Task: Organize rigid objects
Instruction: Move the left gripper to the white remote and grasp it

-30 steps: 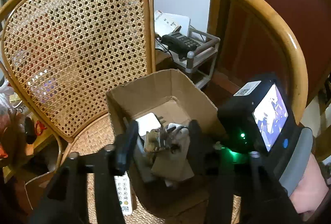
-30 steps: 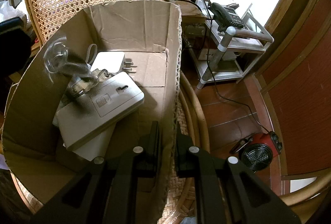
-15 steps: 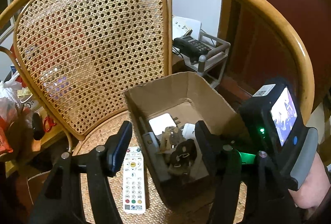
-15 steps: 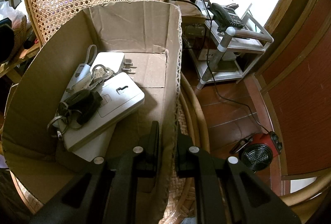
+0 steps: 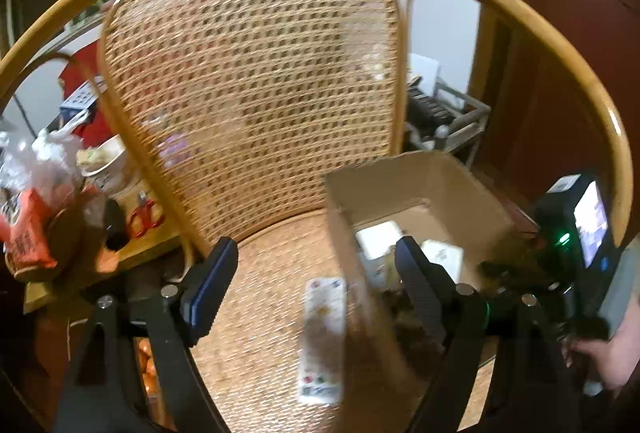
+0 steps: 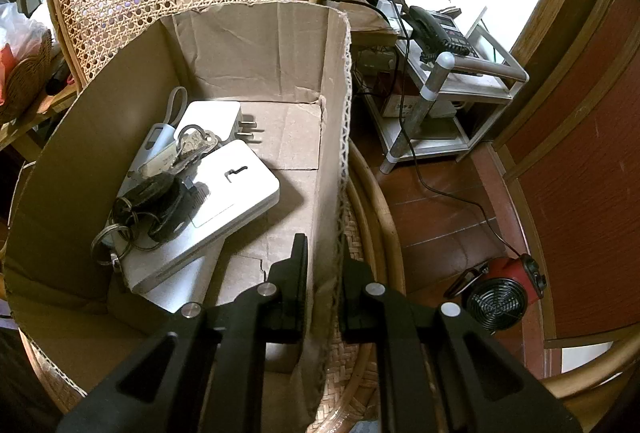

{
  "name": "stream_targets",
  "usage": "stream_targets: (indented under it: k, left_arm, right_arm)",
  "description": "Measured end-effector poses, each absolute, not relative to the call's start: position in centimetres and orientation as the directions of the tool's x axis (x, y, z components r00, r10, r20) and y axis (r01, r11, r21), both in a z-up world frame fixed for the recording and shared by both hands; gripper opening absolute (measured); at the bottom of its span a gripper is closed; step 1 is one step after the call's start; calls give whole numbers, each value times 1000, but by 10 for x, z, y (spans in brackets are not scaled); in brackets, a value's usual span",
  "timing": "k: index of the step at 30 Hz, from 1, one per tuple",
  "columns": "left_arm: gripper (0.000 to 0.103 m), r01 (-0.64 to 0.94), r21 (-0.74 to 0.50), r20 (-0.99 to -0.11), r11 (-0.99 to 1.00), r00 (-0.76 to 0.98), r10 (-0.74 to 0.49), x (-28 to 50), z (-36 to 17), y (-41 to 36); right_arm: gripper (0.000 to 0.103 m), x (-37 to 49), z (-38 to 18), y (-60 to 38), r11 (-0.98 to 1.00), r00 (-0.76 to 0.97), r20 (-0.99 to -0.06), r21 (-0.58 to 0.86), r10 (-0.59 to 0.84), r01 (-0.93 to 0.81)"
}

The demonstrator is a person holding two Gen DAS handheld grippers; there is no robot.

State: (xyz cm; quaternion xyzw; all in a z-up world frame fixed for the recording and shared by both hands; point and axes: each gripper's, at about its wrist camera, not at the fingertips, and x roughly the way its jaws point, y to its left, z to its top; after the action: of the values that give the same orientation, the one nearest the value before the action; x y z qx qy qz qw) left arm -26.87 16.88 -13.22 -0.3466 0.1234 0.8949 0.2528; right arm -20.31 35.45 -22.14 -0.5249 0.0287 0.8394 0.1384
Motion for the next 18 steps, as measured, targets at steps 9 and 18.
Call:
stream_targets:
  k: [9, 18]
  left_arm:
    - [80, -530, 56, -773, -846, -560, 299, -264, -184, 130]
    - [80, -597, 36, -847, -802, -444, 292, -256, -246, 144]
  right_arm:
    - [13, -203, -221, 354, -960, -412, -889, -97, 203, -263]
    - [14, -202, -219, 354, -960, -412, -889, -96, 202, -264]
